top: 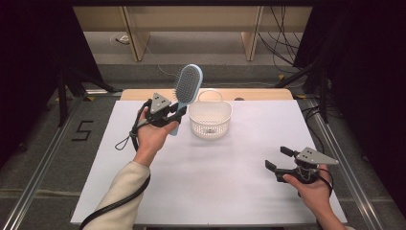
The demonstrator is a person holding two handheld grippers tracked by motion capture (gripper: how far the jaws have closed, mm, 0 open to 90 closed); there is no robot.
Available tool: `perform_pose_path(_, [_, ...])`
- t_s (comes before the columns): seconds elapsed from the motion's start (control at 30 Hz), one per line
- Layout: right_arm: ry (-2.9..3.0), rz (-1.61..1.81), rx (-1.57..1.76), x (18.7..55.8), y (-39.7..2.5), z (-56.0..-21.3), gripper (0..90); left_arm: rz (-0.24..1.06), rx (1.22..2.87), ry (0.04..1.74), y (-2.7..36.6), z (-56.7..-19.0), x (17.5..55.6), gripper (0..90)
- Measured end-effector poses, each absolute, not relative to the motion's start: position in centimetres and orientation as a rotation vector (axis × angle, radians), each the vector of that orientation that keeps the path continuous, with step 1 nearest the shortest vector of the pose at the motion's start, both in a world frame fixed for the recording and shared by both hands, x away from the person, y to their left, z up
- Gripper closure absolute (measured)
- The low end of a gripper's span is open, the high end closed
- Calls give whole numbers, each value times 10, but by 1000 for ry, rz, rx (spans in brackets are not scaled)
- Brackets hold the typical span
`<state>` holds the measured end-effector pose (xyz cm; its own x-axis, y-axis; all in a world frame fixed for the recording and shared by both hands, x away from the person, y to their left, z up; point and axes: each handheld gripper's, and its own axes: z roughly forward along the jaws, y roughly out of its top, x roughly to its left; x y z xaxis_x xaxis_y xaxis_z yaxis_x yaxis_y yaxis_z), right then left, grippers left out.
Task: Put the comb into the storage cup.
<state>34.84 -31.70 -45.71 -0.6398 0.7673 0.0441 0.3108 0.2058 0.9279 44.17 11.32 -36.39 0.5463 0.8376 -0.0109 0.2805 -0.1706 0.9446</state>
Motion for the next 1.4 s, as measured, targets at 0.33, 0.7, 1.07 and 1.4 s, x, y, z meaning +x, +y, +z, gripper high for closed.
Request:
perform_pose_path(0.33, [2056,1427,1001,348,-317,-457,172,649,1724,933,106,-362,445,696])
perform_pose_path(0.7, [2057,1425,1005,348,-317,-457,171,647,1729,928,101,-360,448,696])
perform_pose_path(1.07, [2057,1428,1007,348,-317,-457,171,645,1736,916,96,-359,451,696])
perform_pose_path(1.4, [2057,1429,1008,348,-317,-457,172,640,1737,913,92,-356,454,696])
